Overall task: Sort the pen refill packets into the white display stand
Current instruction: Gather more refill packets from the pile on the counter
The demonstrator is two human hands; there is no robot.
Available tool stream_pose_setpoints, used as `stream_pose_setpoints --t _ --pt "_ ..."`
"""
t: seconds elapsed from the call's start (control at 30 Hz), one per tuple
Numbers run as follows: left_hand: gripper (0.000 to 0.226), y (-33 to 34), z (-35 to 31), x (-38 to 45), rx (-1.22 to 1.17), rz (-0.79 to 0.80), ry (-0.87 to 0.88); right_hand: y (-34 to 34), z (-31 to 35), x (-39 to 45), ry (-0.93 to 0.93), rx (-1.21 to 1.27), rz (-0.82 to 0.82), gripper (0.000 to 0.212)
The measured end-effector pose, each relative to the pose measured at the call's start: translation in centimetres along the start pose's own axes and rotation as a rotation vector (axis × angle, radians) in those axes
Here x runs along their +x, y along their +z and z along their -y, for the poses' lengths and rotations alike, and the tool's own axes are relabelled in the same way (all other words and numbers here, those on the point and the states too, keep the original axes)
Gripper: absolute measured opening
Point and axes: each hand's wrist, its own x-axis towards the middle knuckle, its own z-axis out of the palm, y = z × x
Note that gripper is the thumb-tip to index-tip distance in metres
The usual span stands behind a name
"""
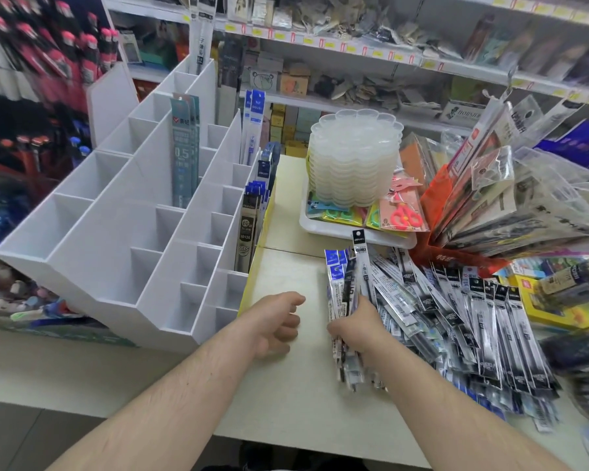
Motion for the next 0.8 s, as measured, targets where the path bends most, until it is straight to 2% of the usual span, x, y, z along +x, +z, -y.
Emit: stream_pose_setpoints --t 0.13,0.23,0.3,0.37,0.43,0.5,0.53,0.67,0.8 --pt "0.027 1.8 -0.4 -0.4 0.039 0.087 0.065 1.2 0.1 -0.7 -0.101 0.088 0.025 0.061" --pt "0.016 3.4 -0.8 -0.8 -0.044 0.179 0.236 1.9 0.9 -1.8 -0.285 0.006 -0.02 0.059" --pt "0.01 3.7 -1.0 -0.7 -0.103 0.144 0.391 1.9 1.4 -2.1 -0.414 -0.073 -0.004 0.062" --pt "0.018 3.3 -1.4 -0.6 -0.126 0.062 0.536 1.5 1.8 -2.4 -0.569 -0.163 0.01 0.067" --pt "0.03 3.0 -1.8 -0.5 -0.123 -0.005 0.662 1.3 1.7 -2.1 -0.703 -0.418 -0.058 0.084" --pt "0.038 2.8 -2.1 -0.6 -0.061 -0.085 0.768 1.4 1.0 -1.5 -0.729 -0.616 -0.13 0.106" --pt "0.038 2.7 -2.2 -0.7 -0.011 -0.121 0.816 1.2 1.0 -1.5 -0.719 -0.652 -0.141 0.11" --pt "0.031 2.3 -1.8 -0.4 0.109 -0.184 0.965 0.2 0.4 -1.4 -0.708 -0.696 -0.093 0.118" --pt "0.045 2.1 -0.3 0.9 0.162 -0.223 1.006 0.1 -0.6 -1.3 -0.679 -0.663 0.01 0.115"
